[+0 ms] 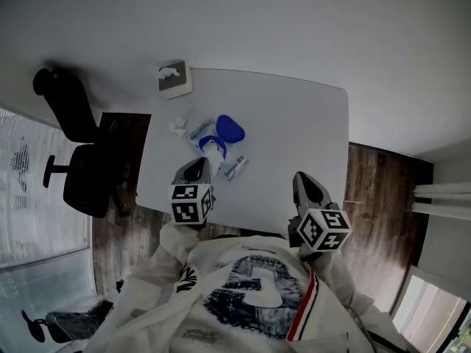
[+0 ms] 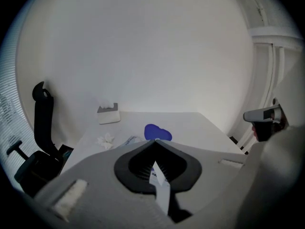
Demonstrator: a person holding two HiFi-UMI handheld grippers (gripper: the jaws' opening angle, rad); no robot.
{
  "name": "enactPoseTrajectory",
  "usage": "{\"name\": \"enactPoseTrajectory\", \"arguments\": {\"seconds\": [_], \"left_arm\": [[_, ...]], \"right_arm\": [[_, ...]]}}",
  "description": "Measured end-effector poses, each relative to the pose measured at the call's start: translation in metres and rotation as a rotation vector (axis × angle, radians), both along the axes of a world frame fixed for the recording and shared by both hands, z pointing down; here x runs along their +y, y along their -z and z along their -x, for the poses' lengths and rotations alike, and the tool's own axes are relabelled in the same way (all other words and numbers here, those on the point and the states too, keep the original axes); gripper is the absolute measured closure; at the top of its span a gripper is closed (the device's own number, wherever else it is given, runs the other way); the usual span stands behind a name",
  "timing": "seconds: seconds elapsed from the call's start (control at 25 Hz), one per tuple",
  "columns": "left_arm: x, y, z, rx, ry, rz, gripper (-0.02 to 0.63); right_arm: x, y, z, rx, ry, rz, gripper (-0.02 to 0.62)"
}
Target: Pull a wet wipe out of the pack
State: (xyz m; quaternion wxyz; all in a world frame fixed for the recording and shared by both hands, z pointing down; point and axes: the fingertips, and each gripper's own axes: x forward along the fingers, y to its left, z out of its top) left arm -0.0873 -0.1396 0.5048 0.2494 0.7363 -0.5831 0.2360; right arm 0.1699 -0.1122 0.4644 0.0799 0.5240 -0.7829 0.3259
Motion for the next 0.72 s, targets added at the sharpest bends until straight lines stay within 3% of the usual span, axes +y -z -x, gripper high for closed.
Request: {"name": "enactPoseTrajectory", "arguments": {"seconds": [0.24, 0.72], "left_arm": [[0.016, 0.028, 0.004, -0.013, -0.070, -0.075, 0.603], [0.084, 0.066, 0.036, 0.078, -0.150, -0.179, 0.603]], "right_arm": [[0.016, 0.008, 0.023, 0.010, 0.003, -0.019, 0.589], [0.090, 0.028, 0.081, 0.035, -0.016, -0.064, 0.589]]}}
